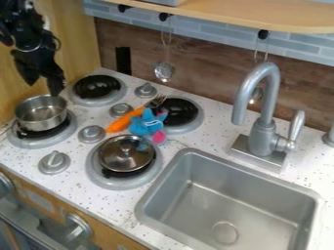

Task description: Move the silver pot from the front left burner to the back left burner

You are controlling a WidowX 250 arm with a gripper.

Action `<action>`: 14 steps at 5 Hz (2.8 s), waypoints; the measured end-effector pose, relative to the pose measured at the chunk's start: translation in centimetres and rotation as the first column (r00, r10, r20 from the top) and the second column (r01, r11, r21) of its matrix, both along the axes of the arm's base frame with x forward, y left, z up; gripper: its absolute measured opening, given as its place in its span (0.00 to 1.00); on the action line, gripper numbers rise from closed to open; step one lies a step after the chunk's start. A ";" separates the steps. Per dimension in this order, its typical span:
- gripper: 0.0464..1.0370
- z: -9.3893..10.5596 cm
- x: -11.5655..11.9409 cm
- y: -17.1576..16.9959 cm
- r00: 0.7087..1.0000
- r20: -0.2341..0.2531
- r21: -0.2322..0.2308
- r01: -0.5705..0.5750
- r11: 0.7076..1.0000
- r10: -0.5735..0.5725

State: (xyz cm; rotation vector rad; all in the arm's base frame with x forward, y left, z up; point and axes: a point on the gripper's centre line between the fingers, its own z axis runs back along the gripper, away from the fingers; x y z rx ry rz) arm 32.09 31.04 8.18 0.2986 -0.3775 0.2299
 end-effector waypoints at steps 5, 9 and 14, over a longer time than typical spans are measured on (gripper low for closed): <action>0.90 -6.0 -1.3 -0.2 0.993 -0.044 -0.195 0.097 0.976 -0.107; 0.06 -7.3 -1.0 -1.0 0.983 0.008 -0.155 0.184 0.971 -0.184; 0.05 -3.4 8.2 -6.2 0.829 0.084 0.062 0.550 0.833 -0.553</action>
